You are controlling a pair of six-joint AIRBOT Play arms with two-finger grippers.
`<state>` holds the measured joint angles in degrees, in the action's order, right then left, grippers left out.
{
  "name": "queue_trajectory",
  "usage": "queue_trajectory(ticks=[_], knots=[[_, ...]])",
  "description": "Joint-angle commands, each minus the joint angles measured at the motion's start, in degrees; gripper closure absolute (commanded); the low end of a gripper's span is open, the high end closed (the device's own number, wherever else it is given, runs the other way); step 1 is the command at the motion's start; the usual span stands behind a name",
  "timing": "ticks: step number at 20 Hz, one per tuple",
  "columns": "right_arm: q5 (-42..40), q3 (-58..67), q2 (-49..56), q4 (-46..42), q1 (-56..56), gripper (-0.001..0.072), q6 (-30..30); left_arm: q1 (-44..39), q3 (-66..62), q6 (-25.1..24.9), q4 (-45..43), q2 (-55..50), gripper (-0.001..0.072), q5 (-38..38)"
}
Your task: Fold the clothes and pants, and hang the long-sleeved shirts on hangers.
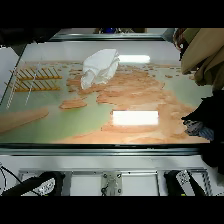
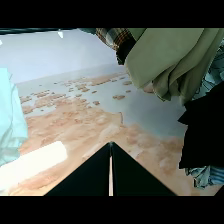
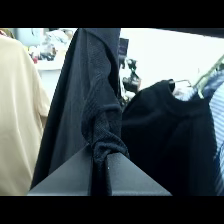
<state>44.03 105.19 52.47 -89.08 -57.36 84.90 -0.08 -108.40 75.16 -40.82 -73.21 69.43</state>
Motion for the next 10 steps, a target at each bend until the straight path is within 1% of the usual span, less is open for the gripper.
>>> queue_trajectory(ticks=[1, 10], knots=[[1.4, 0.0, 0.1, -1.0, 0.0, 0.0691, 0.0, 0.0, 0.0, 0.0, 0.0, 0.0, 0.0691, 0.0], [0.2, 0.0, -0.1, -1.4, 0.0, 0.069, 0.0, 0.0, 0.0, 0.0, 0.0, 0.0, 0.0691, 2.3]])
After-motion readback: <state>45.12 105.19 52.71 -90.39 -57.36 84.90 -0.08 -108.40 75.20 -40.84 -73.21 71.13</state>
